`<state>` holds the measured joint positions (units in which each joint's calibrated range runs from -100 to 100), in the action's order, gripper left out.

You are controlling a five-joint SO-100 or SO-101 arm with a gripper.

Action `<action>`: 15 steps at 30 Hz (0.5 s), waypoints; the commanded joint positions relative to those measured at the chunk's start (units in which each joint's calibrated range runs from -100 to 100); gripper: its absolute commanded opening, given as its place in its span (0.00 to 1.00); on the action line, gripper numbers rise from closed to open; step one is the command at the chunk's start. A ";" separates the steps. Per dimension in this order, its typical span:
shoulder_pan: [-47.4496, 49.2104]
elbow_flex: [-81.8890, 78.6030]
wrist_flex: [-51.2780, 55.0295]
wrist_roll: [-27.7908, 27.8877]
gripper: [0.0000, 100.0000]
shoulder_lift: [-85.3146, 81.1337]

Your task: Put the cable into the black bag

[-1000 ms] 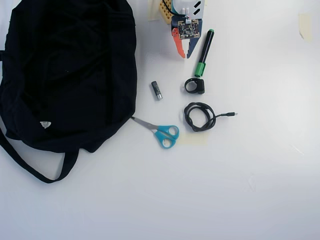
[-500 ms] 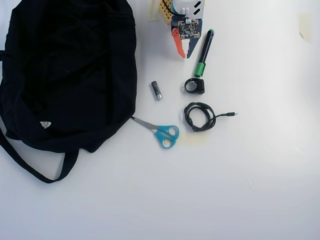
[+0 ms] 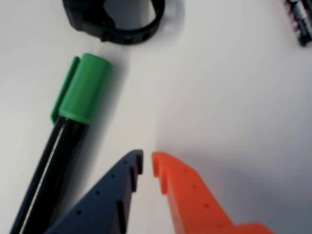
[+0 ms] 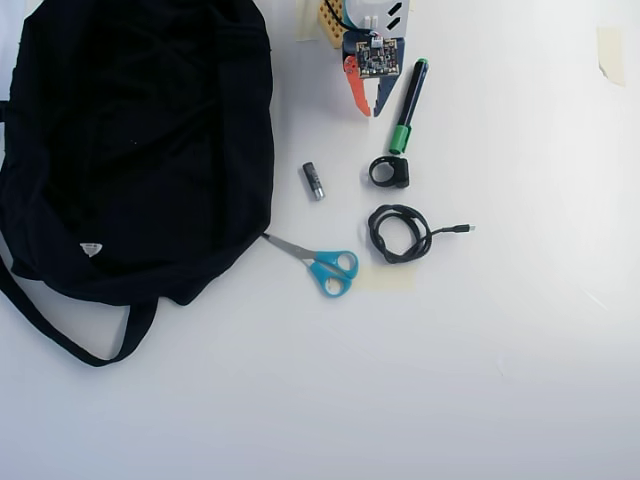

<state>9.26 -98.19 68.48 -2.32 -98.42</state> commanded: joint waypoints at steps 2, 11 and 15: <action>0.02 -1.09 2.32 0.27 0.02 -1.16; 0.02 -1.09 2.32 0.27 0.02 -1.16; 0.39 -1.09 2.32 -0.14 0.02 -1.16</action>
<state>9.26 -98.19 68.48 -2.32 -98.42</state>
